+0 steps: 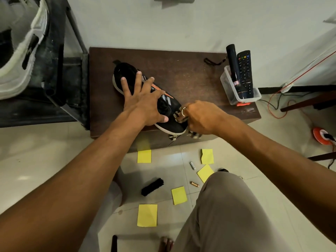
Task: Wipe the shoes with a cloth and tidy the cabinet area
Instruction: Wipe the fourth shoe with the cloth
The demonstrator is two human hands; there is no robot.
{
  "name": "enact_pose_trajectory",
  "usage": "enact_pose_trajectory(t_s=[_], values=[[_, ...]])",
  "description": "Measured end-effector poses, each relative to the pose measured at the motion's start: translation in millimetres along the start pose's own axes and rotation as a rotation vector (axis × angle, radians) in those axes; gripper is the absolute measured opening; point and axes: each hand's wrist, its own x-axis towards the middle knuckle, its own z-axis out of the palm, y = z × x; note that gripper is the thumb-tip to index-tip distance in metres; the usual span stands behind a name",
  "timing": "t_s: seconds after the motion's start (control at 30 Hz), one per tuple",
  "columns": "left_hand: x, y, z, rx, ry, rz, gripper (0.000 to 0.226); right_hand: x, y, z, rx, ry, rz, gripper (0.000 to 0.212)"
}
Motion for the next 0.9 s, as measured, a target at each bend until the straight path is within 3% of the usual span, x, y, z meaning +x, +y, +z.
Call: enact_pose_trajectory(t_s=[0.1,0.2,0.27,0.5,0.6,0.67,0.7,0.77,0.83,0.9], values=[[1.4,-0.2,-0.7,-0.02,-0.012,0.013,0.095,-6.0,3.4,-23.3,0.166,-0.082,-0.012,0.038],[3.1,-1.7,-1.1,-0.04,-0.023,0.017,0.096,8.6,7.6,-23.7,0.273,0.311,0.023,0.035],[3.0,-1.7,-1.2,-0.028,-0.026,0.012,0.097,18.3,1.0,-8.0,0.243,0.432,0.009,0.047],[3.5,-0.8,0.7,-0.005,-0.008,0.015,0.098,12.8,-6.0,7.4,0.076,0.21,0.016,0.038],[3.9,-0.4,1.1,-0.011,-0.001,0.01,0.1,3.5,-5.3,-13.6,-0.013,-0.016,0.028,0.036],[3.6,-1.0,0.7,-0.012,-0.003,0.011,0.1,-1.3,-3.4,-30.4,0.133,-0.116,-0.003,0.038],[3.7,-1.3,0.8,-0.015,-0.007,0.014,0.1,-0.6,-1.3,-36.3,0.235,-0.099,-0.001,0.039],[4.6,-1.6,0.4,-0.023,-0.013,0.015,0.101,9.6,5.3,-35.7,0.363,0.143,0.048,0.035],[4.7,-1.5,-0.3,-0.021,-0.018,0.011,0.101,20.5,3.7,-21.6,0.321,0.354,0.062,0.03],[4.4,-1.2,-0.3,-0.022,-0.021,0.013,0.1,24.4,-3.9,-1.3,0.223,0.326,0.019,0.042]])
